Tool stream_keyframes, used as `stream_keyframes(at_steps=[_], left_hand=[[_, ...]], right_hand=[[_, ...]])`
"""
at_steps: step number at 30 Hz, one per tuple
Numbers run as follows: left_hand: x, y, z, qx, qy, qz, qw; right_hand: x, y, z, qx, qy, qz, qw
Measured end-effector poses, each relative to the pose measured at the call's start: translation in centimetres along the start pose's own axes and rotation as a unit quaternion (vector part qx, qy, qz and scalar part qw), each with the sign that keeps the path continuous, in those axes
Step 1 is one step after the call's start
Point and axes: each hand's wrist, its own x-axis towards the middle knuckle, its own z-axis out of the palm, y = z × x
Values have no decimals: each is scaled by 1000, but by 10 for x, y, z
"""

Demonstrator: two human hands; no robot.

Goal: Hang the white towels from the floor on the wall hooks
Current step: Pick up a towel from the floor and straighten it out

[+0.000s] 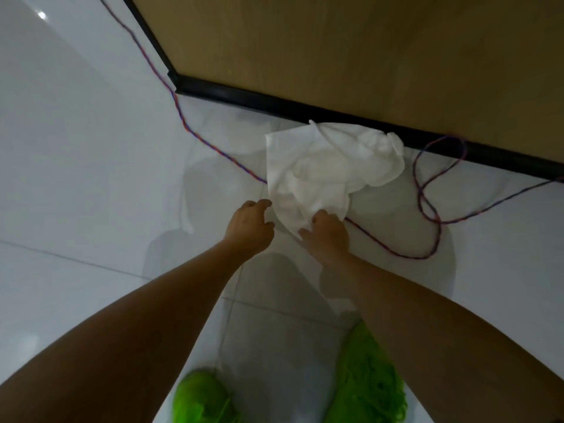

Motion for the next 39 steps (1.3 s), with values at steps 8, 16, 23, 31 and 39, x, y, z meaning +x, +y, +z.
stream_keyframes(at_steps=[8, 16, 23, 31, 39], left_hand=[[-23, 23, -46, -5, -9, 5, 1000], [-206, 139, -222, -48, -18, 66, 996], [-350, 269, -422, 21, -14, 170, 985], [-513, 417, -581, 62, 103, 329, 937], [-647, 492, -627, -136, 22, 341, 930]], right_hand=[[-37, -19, -43, 29, 57, -1, 998], [-204, -97, -266, 69, 116, -50, 990], [-377, -183, -489, 145, 143, -78, 976], [-567, -245, -717, 293, 220, -133, 921], [-719, -225, -814, 390, 280, -184, 858]])
